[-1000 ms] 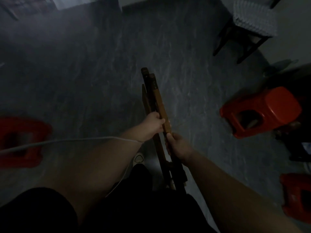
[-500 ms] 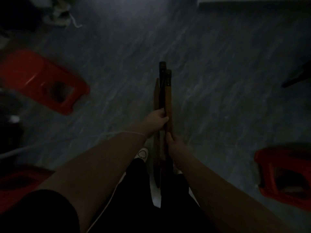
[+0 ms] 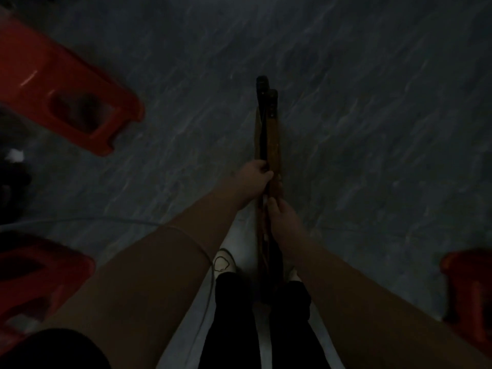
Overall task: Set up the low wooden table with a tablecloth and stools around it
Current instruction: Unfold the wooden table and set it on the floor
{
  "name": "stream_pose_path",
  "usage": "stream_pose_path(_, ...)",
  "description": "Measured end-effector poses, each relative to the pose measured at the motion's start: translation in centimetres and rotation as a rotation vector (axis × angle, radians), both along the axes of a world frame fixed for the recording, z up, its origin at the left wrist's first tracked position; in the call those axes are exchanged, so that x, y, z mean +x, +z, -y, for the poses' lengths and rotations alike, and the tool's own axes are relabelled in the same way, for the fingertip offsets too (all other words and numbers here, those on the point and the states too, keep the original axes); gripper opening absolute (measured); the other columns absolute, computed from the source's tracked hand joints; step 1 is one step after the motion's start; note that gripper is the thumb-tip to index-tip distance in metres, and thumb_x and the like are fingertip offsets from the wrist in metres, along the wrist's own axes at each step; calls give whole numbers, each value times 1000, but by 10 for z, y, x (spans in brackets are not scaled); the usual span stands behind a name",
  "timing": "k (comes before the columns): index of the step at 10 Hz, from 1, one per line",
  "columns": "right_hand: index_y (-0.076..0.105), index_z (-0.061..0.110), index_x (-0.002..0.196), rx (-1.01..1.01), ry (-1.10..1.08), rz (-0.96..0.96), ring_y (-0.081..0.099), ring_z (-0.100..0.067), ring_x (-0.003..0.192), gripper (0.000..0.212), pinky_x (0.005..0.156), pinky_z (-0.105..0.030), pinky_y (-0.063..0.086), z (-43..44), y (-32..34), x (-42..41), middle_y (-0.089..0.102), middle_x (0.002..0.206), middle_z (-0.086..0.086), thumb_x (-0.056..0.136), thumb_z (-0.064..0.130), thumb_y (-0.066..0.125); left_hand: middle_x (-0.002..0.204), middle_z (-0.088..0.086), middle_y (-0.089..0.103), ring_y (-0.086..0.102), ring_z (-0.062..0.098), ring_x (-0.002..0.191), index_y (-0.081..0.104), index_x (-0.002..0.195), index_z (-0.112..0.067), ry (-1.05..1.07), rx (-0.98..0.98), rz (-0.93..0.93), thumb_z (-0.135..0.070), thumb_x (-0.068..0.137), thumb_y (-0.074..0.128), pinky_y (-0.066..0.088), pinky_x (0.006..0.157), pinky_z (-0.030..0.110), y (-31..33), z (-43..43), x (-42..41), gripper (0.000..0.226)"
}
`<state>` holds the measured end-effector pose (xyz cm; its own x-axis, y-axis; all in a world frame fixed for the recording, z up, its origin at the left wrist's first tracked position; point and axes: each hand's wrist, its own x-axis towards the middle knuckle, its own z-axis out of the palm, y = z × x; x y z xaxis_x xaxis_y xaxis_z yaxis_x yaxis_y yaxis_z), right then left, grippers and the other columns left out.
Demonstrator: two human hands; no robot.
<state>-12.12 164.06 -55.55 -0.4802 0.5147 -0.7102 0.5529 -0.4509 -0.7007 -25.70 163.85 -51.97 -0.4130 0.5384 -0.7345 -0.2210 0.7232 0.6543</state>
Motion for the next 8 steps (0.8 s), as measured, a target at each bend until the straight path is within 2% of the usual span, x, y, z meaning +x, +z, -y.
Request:
stream_pose_path(1, 58, 27, 88, 25, -10, 20, 59, -3, 53, 26, 49, -20, 45, 0, -23, 2, 59, 70, 5, 105, 37, 40, 122, 25, 64, 63, 39, 111, 58, 124, 1, -69, -13, -58, -10, 101, 48, 52, 96, 51, -19, -1, 2, 28)
stream_pose_path(2, 59, 27, 99, 54, -13, 79, 60, 11, 57, 22, 44, -6, 39, 3, -38, 5, 63, 79, 9, 103, 41, 43, 119, 30, 64, 64, 42, 110, 58, 120, 2, -51, 2, 8, -2, 101, 45, 51, 98, 54, -33, 0, 5, 23)
stream_pose_path(3, 59, 30, 98, 64, -20, 89, 60, 13, 61, 23, 45, -6, 39, 7, -54, 11, 65, 75, 13, 101, 45, 42, 118, 27, 65, 65, 39, 109, 58, 123, 3, -102, 2, -25, -8, 101, 48, 52, 97, 52, -47, 2, 7, 26)
stream_pose_path(4, 62, 26, 96, 48, -17, 120, 60, 7, 55, 33, 47, -15, 42, 11, -65, 18, 66, 67, 14, 95, 52, 41, 116, 23, 67, 65, 38, 107, 60, 123, 0, -178, -13, -103, -16, 100, 51, 53, 94, 52, -58, 6, 9, 29)
stream_pose_path(5, 60, 32, 89, 40, -33, 104, 60, 12, 59, 26, 45, -5, 39, 11, -66, 22, 66, 68, 25, 95, 50, 41, 125, 27, 62, 61, 40, 116, 53, 131, 4, -102, 27, -2, -5, 101, 49, 48, 102, 54, -63, 10, 16, 32)
stream_pose_path(6, 59, 32, 100, 64, -17, 101, 55, 23, 65, 21, 49, 1, 36, 8, -62, 24, 64, 71, 22, 101, 43, 42, 122, 28, 63, 63, 40, 113, 54, 128, 3, -81, 70, 8, 0, 101, 47, 48, 101, 54, -63, 10, 19, 29)
stream_pose_path(7, 56, 25, 114, 63, 33, 108, 54, 23, 64, 23, 48, 0, 36, 7, -59, 25, 55, 82, 20, 105, 38, 40, 122, 25, 64, 63, 37, 113, 55, 130, 0, -148, 54, -46, -7, 102, 47, 50, 101, 49, -60, 8, 19, 30)
stream_pose_path(8, 60, 20, 111, 31, -2, 81, 59, 9, 66, 25, 48, -4, 38, 5, -51, 25, 58, 83, 15, 105, 35, 41, 121, 14, 67, 64, 30, 111, 60, 128, -8, -249, 13, -230, -20, 102, 50, 50, 95, 34, -59, 8, 19, 31)
